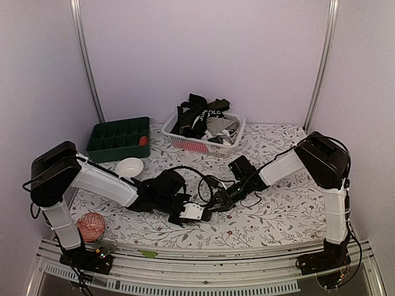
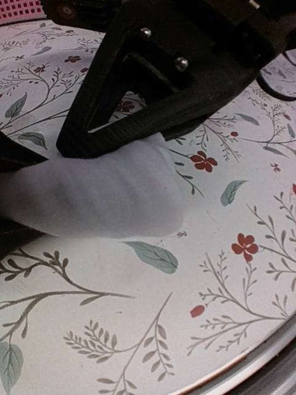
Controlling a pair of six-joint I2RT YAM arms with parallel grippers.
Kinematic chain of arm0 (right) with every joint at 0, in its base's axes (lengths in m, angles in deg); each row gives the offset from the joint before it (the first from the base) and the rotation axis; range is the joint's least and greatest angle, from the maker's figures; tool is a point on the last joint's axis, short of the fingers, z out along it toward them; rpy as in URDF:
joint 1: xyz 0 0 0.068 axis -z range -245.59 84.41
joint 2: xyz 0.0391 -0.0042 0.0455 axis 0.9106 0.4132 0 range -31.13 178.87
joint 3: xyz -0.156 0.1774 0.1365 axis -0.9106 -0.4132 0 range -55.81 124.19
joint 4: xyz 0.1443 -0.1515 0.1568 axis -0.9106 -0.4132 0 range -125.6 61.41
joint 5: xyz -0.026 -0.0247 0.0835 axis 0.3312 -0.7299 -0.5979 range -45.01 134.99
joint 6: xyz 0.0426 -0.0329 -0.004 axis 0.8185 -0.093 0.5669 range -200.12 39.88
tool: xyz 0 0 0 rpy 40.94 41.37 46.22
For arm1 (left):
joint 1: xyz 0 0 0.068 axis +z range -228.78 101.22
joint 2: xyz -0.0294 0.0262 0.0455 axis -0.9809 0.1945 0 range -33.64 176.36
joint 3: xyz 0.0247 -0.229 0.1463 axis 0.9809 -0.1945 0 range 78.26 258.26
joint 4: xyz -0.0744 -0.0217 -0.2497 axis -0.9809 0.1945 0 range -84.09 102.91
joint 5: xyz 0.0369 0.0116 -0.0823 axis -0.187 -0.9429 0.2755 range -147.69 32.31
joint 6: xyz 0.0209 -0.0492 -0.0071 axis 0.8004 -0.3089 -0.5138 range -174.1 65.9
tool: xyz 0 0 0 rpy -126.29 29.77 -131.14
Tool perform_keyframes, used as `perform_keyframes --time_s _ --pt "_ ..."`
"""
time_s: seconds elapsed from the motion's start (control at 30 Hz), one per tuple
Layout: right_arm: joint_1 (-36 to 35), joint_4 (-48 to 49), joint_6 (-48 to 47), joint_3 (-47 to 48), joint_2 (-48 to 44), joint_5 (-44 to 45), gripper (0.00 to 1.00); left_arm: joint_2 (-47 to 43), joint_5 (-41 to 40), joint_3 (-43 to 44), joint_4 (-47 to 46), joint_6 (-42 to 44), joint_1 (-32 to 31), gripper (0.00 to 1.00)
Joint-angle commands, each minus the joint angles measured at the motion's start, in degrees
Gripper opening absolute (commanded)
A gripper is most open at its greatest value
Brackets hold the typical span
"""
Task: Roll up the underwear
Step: Pick up the underwear from the center of the board, then place the underwear in the storage box.
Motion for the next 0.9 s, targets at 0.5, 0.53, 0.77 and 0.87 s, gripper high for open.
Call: perform_keyframes --time_s 0.5,0.53,0.77,0.87 --pt "3.8 -5.0 1.3 -6.6 -21.6 22.4 0.73 -4.6 30.8 21.2 34.9 -17.9 17.3 0.00" --pt "3.8 -5.0 1.8 -6.4 -23.2 23.2 0.75 -5.1 31.7 22.4 35.6 -19.1 19.1 0.00" --pt "3.8 -8.1 7.9 -1.2 -32.4 27.8 0.99 -7.7 29.7 29.1 38.2 -25.5 35.3 0.00" --pt "3.8 -8.5 11.3 1.5 -34.8 29.2 0.99 -6.4 27.3 34.0 40.0 -27.3 43.6 0.00"
